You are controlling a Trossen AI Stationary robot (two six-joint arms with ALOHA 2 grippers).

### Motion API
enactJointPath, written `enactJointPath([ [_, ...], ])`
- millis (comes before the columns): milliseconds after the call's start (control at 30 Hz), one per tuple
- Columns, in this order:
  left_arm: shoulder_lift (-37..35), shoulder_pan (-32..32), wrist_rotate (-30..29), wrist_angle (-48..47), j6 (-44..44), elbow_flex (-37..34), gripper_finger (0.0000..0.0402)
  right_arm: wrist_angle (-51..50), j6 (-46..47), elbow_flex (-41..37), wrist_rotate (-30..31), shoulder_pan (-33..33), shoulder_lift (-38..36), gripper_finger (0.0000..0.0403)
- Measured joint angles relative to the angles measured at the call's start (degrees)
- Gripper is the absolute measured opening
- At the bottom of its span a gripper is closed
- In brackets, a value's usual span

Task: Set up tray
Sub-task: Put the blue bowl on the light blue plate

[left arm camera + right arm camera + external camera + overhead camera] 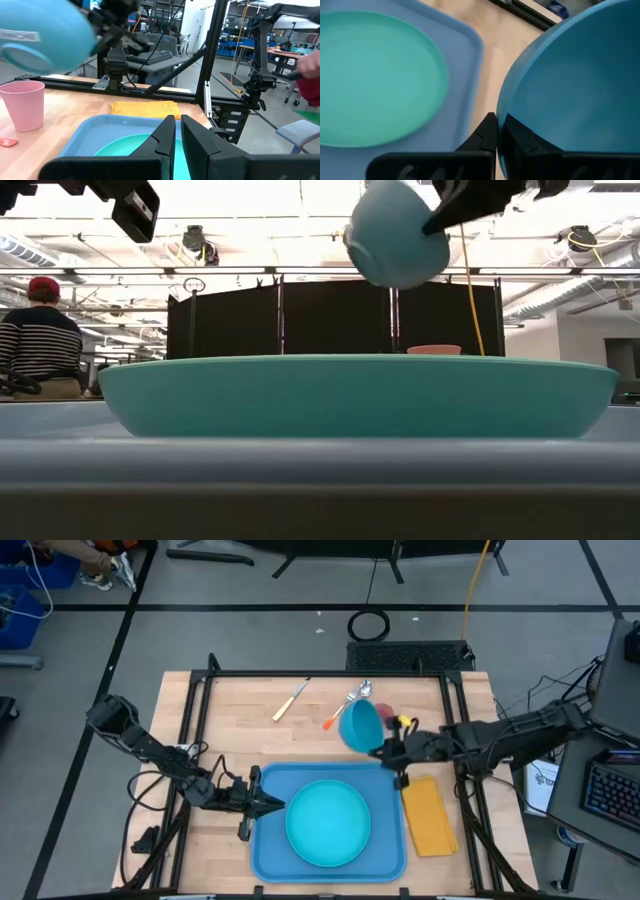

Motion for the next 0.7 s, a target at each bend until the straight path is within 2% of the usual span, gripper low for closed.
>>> enactJointPath([
  [267, 0.0, 0.0, 0.0, -0.7, -0.4, 0.0, 0.0033, -10.2, 2.2, 13.0, -0.6, 4.7, 12.2, 0.0],
  [433, 0.0, 0.0, 0.0, -1.0, -0.6, 0.0, 0.0033, -15.6, 4.5, 20.3, -8.4, 4.9, 18.8, 0.0],
  [700, 0.0, 0.0, 0.0, -1.2, -0.7, 0.0, 0.0033, -19.8, 7.1, 25.6, -17.8, 5.2, 25.4, 0.0],
])
